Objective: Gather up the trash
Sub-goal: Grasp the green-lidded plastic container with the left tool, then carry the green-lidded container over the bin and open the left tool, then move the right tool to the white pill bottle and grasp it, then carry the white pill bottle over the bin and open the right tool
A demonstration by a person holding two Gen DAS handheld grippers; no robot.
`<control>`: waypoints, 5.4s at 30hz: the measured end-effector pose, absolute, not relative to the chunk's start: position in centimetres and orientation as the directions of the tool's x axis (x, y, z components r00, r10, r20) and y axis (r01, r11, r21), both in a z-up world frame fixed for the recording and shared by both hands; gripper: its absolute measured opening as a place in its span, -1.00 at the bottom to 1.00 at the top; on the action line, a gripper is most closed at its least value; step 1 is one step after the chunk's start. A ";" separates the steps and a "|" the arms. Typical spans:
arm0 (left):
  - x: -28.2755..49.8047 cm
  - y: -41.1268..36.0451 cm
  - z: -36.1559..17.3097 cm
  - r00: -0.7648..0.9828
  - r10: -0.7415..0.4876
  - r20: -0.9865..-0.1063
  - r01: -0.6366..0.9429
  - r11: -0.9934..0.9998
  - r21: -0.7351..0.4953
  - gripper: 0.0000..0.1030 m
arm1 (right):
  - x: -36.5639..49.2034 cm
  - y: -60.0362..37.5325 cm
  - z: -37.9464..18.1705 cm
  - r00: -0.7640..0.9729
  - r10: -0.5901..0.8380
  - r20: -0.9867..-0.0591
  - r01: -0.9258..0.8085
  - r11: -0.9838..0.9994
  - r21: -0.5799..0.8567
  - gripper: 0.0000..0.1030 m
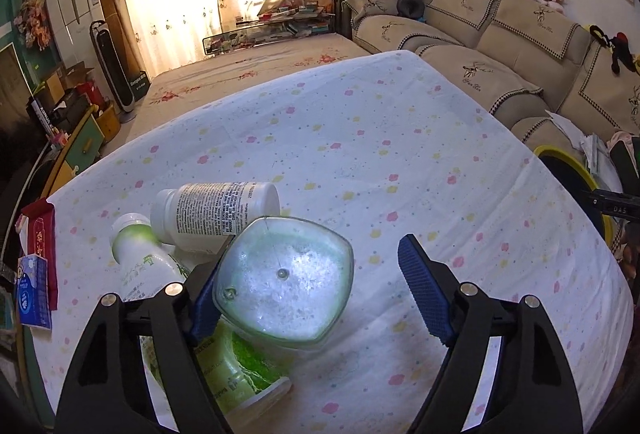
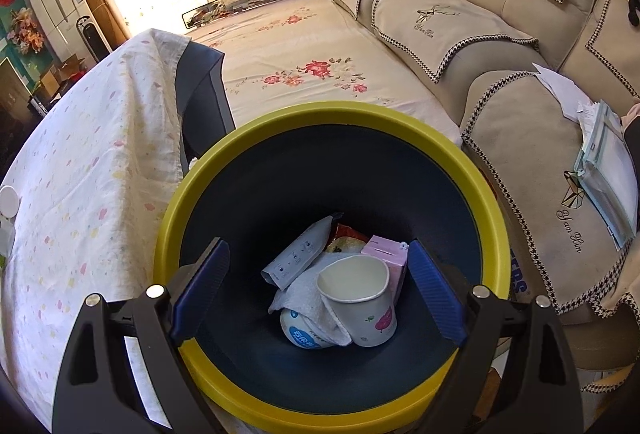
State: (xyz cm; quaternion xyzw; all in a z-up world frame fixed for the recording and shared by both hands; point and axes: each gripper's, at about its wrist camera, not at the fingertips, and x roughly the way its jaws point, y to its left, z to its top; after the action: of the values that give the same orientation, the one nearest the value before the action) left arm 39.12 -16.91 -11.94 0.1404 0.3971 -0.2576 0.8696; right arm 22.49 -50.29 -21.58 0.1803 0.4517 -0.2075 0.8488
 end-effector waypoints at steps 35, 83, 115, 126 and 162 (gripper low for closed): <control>25.5 -40.2 -8.4 0.313 -0.592 -0.742 0.856 0.515 -0.049 0.01 | 11.1 -55.6 -18.1 0.576 -0.266 -0.773 0.578 0.802 0.154 0.67; 29.6 -4.5 -7.6 0.835 -0.166 -0.524 0.214 0.976 0.031 0.80 | 29.7 -34.5 -14.5 0.622 0.097 -0.777 0.029 0.989 0.146 0.67; 31.5 0.2 -11.4 0.821 -0.121 -0.558 0.057 0.990 -0.131 0.80 | 46.1 -14.4 -17.7 0.551 0.304 -0.777 -0.530 0.847 -0.044 0.67; 31.6 -0.4 -11.7 0.816 -0.117 -0.566 0.067 0.992 -0.110 0.80 | 45.9 -14.3 -17.9 0.525 0.332 -0.784 -0.547 0.837 -0.012 -0.13; 28.9 -3.0 -10.7 0.876 -0.095 -0.473 0.116 0.993 0.016 0.80 | 18.7 -47.0 -18.8 0.569 -0.143 -0.810 0.344 0.936 0.076 -0.13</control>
State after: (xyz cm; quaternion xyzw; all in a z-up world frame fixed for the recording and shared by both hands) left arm 28.90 -3.00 -10.72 0.0220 0.2432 -0.0544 0.9682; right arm 18.74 -47.02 -18.76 0.1131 0.4430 -0.1386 0.8785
